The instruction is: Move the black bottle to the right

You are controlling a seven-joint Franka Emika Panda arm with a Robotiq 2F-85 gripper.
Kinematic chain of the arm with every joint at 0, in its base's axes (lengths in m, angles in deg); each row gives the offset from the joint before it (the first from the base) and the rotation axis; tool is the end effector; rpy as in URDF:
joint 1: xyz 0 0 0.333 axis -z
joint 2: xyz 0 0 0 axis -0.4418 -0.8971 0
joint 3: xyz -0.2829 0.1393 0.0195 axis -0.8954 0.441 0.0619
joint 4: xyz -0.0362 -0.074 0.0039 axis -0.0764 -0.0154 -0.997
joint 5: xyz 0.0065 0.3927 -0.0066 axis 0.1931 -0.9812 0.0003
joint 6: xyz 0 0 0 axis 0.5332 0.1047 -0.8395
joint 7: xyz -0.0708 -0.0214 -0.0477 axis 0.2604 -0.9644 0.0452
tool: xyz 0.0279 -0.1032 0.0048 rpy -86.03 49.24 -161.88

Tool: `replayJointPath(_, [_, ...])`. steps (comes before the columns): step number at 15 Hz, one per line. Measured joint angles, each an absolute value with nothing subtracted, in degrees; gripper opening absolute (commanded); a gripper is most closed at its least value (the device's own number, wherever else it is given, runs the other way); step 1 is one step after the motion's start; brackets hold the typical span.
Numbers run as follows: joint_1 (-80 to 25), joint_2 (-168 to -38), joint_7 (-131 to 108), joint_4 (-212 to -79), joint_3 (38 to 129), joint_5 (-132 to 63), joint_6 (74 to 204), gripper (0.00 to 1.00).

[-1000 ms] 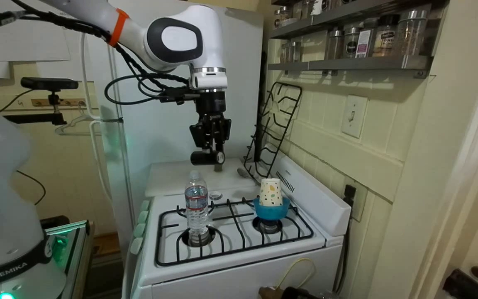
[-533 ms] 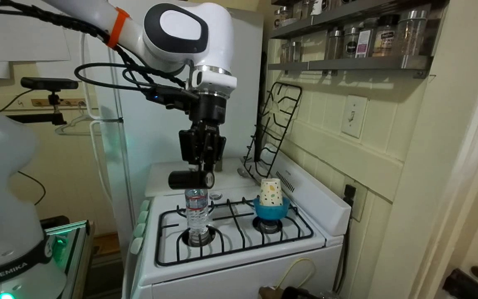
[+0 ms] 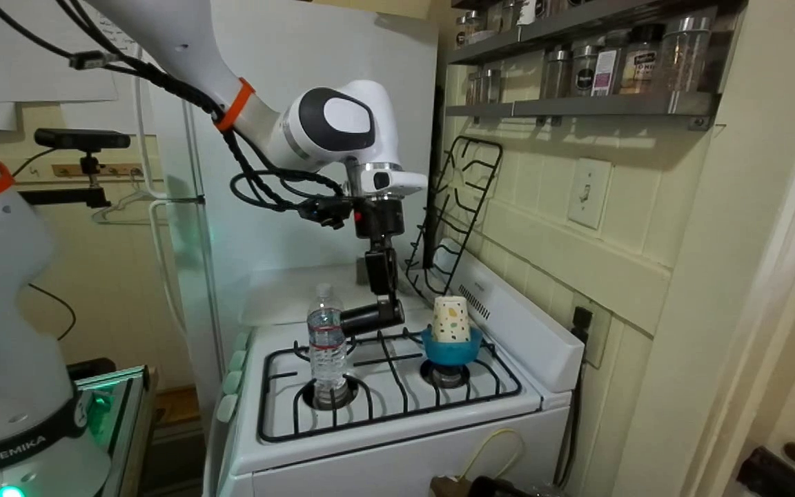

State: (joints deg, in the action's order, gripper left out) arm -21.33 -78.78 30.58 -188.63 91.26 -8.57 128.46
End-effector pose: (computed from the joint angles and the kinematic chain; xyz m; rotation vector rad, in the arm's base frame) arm 0.4743 -0.0269 0.3746 2.6287 -0.7247 0.1249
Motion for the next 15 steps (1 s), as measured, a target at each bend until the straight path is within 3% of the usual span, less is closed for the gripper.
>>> replayJointPath(2, [-22.3,-80.2,28.5,-189.1,91.2,-8.6,133.9,0.44])
replayJointPath(3, [-22.4,-80.5,28.0,-189.2,91.2,-8.6,134.8,0.19])
replayJointPath(7, [-22.9,-80.8,21.3,-189.8,90.8,-9.9,138.5,0.19])
replayJointPath(15, [-26.1,-83.9,-2.0,-195.9,90.7,-24.8,162.7,0.19])
